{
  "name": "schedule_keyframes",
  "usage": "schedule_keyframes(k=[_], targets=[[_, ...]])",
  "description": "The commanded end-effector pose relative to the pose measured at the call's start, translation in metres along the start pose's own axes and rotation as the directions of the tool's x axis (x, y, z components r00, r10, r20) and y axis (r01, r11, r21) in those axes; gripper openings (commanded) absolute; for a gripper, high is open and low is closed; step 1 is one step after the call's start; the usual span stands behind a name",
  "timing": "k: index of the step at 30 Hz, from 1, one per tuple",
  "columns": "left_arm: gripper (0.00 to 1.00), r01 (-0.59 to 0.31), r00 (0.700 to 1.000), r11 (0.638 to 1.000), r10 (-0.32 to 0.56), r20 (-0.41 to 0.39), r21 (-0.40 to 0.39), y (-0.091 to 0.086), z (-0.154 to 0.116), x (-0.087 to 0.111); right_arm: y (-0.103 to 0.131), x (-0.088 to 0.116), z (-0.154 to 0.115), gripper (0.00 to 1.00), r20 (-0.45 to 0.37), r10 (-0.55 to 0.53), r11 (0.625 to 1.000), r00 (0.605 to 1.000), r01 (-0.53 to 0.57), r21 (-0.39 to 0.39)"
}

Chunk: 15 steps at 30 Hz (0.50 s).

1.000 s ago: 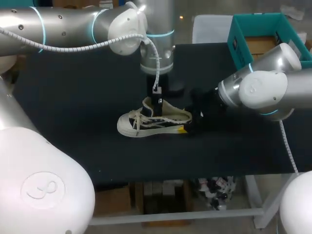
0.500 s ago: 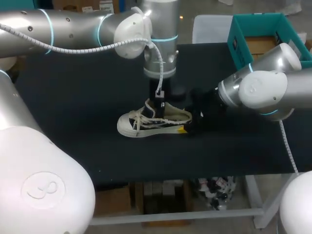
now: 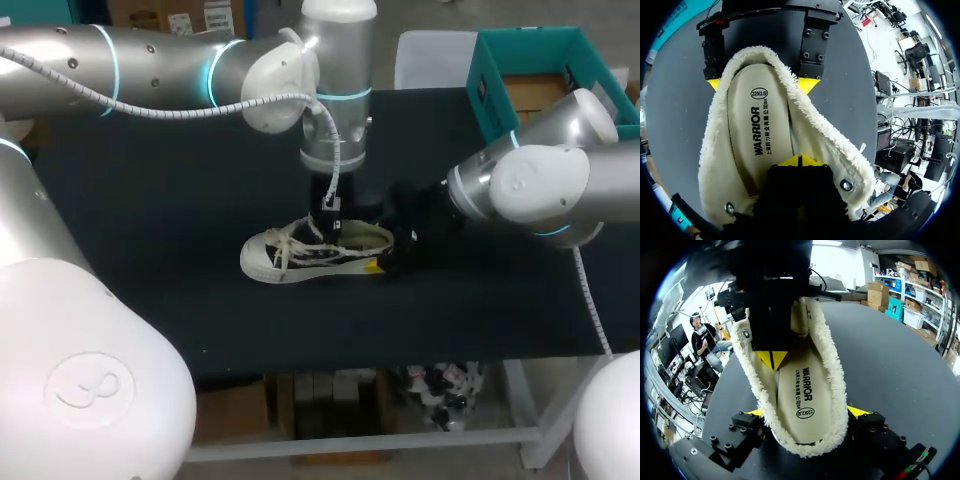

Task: Open the shoe tongue, take the insole out of the shoe, put the insole back into the shoe, and pack the shoe into the shoebox

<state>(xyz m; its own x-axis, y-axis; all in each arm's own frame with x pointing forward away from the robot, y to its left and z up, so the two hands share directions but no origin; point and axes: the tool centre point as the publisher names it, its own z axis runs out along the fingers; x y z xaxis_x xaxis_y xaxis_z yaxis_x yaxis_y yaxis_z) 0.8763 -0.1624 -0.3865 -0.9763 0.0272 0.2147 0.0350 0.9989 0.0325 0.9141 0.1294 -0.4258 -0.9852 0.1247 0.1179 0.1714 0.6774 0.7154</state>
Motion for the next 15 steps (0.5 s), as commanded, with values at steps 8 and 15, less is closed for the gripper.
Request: schedule_keyframes(k=[8,15], targets=[[0.2,0.022,1.0,1.0,-0.022,0.005,-0.004,0.0003,0.0128,0.0084,-0.0026,-0.0008,0.0023,0.0,-0.001,0.0,1.0,1.0,0.0,-0.002],[0.22,0.035,0.999,0.999,-0.034,0.043,-0.029,-0.0025,0.0116,0.0104,-0.0026,-0.0008,0.0023,0.0,-0.001,0.0,1.0,1.0,0.0,-0.002]])
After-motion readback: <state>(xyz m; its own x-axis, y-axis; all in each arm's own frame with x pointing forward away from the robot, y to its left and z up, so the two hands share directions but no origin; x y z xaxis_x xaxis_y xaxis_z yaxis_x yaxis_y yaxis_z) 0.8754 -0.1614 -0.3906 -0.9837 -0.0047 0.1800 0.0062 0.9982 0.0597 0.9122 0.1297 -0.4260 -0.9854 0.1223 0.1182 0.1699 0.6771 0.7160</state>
